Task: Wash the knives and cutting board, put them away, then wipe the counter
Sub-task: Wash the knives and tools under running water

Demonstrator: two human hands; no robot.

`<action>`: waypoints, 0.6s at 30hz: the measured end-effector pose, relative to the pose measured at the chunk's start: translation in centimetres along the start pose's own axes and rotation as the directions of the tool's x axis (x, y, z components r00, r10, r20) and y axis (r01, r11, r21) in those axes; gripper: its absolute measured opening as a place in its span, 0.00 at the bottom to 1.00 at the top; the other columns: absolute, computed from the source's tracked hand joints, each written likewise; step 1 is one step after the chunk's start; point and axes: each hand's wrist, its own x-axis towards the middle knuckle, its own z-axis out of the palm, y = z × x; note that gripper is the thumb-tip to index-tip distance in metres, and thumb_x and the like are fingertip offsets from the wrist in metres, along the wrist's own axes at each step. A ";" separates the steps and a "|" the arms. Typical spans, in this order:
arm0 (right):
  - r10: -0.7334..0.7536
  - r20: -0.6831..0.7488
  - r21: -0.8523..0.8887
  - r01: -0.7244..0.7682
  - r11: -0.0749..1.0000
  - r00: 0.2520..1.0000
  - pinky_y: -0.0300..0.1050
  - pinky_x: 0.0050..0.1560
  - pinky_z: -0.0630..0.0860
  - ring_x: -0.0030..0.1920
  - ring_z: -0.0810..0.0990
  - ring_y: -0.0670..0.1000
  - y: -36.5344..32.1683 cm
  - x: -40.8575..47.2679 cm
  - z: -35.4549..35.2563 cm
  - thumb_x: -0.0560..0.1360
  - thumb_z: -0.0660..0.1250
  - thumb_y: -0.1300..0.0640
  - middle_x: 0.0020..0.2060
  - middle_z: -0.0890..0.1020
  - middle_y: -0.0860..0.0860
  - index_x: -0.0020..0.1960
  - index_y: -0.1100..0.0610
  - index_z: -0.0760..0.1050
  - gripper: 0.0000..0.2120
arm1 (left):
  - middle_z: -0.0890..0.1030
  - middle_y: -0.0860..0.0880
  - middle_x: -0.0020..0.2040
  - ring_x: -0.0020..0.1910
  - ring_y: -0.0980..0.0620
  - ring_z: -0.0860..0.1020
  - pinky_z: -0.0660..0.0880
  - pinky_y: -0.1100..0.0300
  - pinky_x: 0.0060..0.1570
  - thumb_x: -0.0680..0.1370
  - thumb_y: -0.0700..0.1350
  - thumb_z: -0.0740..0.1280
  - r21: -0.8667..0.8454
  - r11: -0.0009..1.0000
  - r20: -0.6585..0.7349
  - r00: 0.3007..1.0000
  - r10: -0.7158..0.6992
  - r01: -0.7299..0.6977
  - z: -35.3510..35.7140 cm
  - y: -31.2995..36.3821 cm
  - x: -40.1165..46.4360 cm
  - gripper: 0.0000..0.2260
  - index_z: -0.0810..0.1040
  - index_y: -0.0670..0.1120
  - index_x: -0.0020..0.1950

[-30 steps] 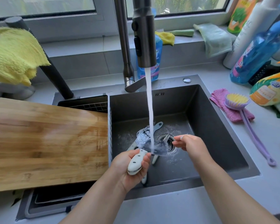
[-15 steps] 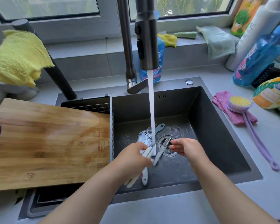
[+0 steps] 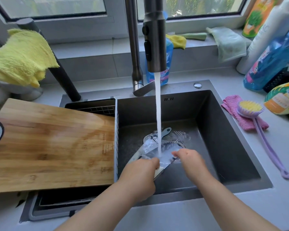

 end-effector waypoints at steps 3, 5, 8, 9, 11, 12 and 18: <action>-0.203 0.106 0.069 0.196 0.978 0.973 0.51 0.57 0.73 0.53 0.79 0.52 -0.3 -2.2 1.0 0.70 0.53 0.45 0.47 0.84 0.51 0.46 0.58 0.82 0.24 | 0.78 0.49 0.52 0.52 0.46 0.76 0.66 0.58 0.40 0.72 0.43 0.65 0.009 1.000 -0.027 1.000 0.009 -0.009 0.1 0.1 0.3 0.17 0.70 0.52 0.59; -0.294 0.193 0.115 0.276 0.954 0.936 0.45 0.65 0.68 0.59 0.76 0.44 0.0 -2.7 1.6 0.73 0.52 0.45 0.54 0.82 0.44 0.51 0.50 0.83 0.22 | 0.78 0.49 0.51 0.51 0.46 0.77 0.67 0.58 0.40 0.72 0.43 0.65 0.022 1.000 -0.039 0.999 0.014 -0.013 0.0 0.2 0.4 0.16 0.70 0.52 0.59; -0.355 0.270 0.024 0.362 0.932 0.895 0.43 0.74 0.50 0.66 0.68 0.35 0.9 -1.7 1.6 0.77 0.47 0.45 0.63 0.76 0.39 0.60 0.43 0.78 0.23 | 0.78 0.48 0.52 0.51 0.45 0.77 0.68 0.58 0.39 0.73 0.42 0.63 0.048 0.999 -0.046 0.999 0.014 -0.011 -0.3 0.1 0.3 0.16 0.70 0.52 0.60; -0.350 0.302 -0.046 0.380 0.924 0.887 0.44 0.75 0.45 0.68 0.65 0.34 1.0 -1.3 1.5 0.80 0.46 0.46 0.66 0.73 0.38 0.63 0.43 0.76 0.22 | 0.78 0.48 0.53 0.52 0.45 0.77 0.68 0.58 0.39 0.73 0.42 0.62 0.055 0.998 -0.047 0.999 0.017 -0.015 -0.4 0.0 0.2 0.17 0.70 0.52 0.61; -0.324 0.343 -0.161 0.395 0.904 0.882 0.47 0.76 0.39 0.70 0.58 0.33 1.3 -0.2 1.3 0.83 0.45 0.49 0.70 0.68 0.38 0.69 0.43 0.70 0.20 | 0.78 0.49 0.55 0.54 0.46 0.76 0.67 0.59 0.41 0.74 0.42 0.62 0.046 0.999 -0.037 0.999 0.021 -0.019 -0.7 -0.1 0.0 0.19 0.69 0.54 0.63; -0.311 0.354 -0.188 0.393 0.900 0.882 0.48 0.76 0.38 0.70 0.56 0.32 1.3 0.3 1.2 0.83 0.45 0.49 0.71 0.66 0.38 0.71 0.44 0.68 0.20 | 0.78 0.49 0.56 0.55 0.47 0.75 0.68 0.59 0.42 0.74 0.42 0.62 0.032 0.999 -0.034 0.999 0.021 -0.020 -0.8 0.0 -0.2 0.19 0.69 0.55 0.64; -0.139 0.403 -0.432 0.322 0.842 0.905 0.53 0.75 0.36 0.76 0.50 0.42 1.2 3.3 -0.5 0.84 0.40 0.51 0.76 0.56 0.43 0.77 0.47 0.55 0.23 | 0.78 0.50 0.57 0.54 0.46 0.76 0.73 0.57 0.44 0.73 0.45 0.64 -0.054 0.999 -0.007 1.000 0.003 -0.003 -0.9 -0.5 -1.1 0.20 0.70 0.57 0.64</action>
